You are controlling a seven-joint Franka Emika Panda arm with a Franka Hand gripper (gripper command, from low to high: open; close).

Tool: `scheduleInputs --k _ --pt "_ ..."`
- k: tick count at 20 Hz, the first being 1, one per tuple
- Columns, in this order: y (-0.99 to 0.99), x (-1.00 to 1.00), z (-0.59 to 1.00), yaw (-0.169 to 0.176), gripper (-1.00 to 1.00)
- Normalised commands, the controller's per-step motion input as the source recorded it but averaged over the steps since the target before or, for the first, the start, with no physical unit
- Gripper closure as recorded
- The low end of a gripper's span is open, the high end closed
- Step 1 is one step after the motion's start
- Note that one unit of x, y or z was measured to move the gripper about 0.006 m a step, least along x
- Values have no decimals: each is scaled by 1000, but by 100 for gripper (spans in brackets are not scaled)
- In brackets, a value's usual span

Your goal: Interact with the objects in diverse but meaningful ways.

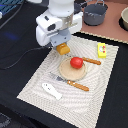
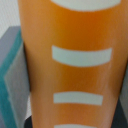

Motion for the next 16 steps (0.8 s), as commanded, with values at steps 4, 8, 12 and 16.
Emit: scheduleInputs --k 4,8,12,16 --pt "-56 -164 -389 -2 100" --pt "-23 -228 -459 0 100" --pt "-81 -363 -375 0 100" --pt "-81 -374 108 0 -100"
